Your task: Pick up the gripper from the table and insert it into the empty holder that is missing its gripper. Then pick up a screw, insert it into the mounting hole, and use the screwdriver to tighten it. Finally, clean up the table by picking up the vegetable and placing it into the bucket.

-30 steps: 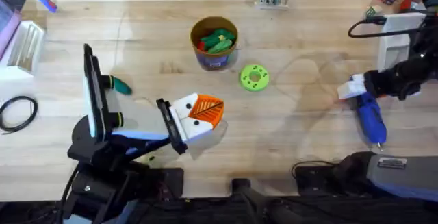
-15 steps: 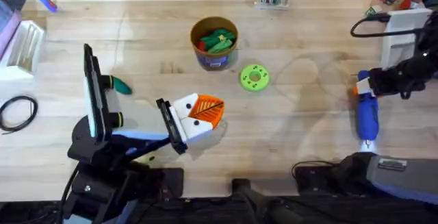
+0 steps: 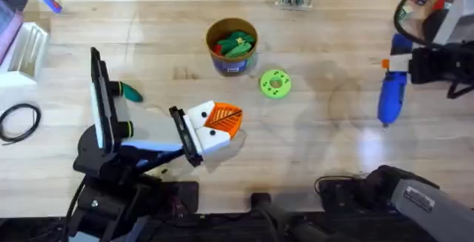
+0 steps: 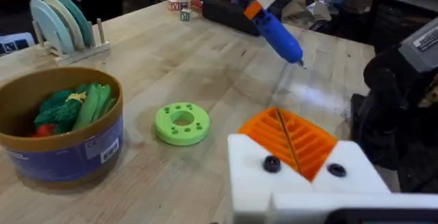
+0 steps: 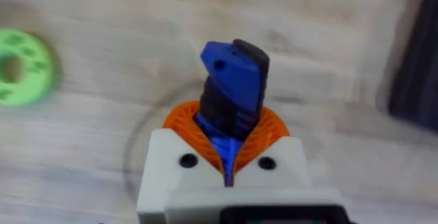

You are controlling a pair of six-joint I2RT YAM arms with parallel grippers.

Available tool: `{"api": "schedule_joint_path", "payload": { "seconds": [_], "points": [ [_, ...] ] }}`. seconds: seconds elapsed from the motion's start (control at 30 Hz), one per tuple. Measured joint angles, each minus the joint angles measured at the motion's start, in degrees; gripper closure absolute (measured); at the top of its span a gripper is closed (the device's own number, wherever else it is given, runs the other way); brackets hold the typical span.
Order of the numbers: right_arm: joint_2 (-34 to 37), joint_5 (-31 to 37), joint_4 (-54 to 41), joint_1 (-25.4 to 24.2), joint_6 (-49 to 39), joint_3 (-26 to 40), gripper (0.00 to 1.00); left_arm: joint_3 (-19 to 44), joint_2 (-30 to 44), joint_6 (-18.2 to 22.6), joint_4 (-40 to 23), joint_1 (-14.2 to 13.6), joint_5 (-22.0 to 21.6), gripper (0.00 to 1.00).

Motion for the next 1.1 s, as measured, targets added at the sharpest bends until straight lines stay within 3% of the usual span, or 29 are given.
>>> {"api": "schedule_joint_path", "payload": {
  "seconds": [0.2, 0.5, 0.63, 0.83, 0.97, 1.1],
  "points": [
    [-10.4, -4.21, 7.61, 11.97, 9.13, -0.16, 0.98, 0.02, 0.0, 0.0, 0.0, 0.0, 0.0, 0.996],
    [-19.74, -9.03, 37.39, 34.04, 27.57, -5.81, 0.98, 0.0, 0.0, 0.0, 0.0, 0.0, 0.0, 0.997],
    [-18.42, -9.69, 51.45, 45.54, 31.59, -8.89, 0.98, 0.0, 0.0, 0.0, 0.0, 0.0, 0.0, 0.997],
    [-11.02, -10.12, 68.24, 60.64, 33.82, -9.16, 0.98, 0.0, 0.0, 0.0, 0.0, 0.0, 0.02, 0.997],
    [-6.73, -10.97, 75.19, 67.43, 34.22, -9.16, 0.98, 0.0, 0.0, 0.0, 0.0, 0.0, 0.0, 0.997],
    [-4.94, -11.13, 76.82, 70.22, 34.32, -9.18, 0.98, 0.0, 0.0, 0.0, 0.0, 0.0, 0.0, 0.997]
  ]
}}
